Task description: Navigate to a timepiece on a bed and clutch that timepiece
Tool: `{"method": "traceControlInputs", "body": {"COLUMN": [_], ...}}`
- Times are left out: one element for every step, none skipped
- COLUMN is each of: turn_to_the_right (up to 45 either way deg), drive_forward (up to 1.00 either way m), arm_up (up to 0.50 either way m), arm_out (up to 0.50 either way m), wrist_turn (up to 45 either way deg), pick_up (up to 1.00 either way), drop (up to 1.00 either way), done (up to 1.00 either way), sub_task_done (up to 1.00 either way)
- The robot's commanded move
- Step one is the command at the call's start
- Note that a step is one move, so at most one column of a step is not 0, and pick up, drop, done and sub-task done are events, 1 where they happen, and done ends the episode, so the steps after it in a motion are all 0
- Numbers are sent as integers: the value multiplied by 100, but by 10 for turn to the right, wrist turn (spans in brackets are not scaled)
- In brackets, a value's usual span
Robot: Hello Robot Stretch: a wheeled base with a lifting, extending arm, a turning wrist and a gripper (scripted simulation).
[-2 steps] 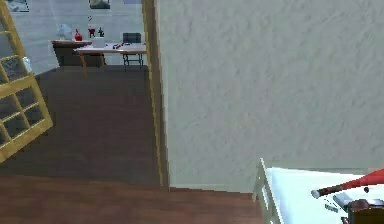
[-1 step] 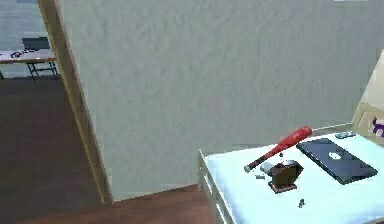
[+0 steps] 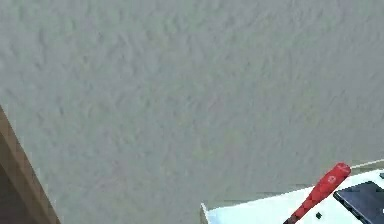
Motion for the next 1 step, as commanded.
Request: {"method": "traceControlInputs", "body": {"turn_to_the_right": [-330], "drive_forward": [0], "arm_up": [0], "arm_out": [0], "wrist_turn": [0], "pick_up": [0], "drop": [0], "done": [0], "sub_task_done": [0]}}
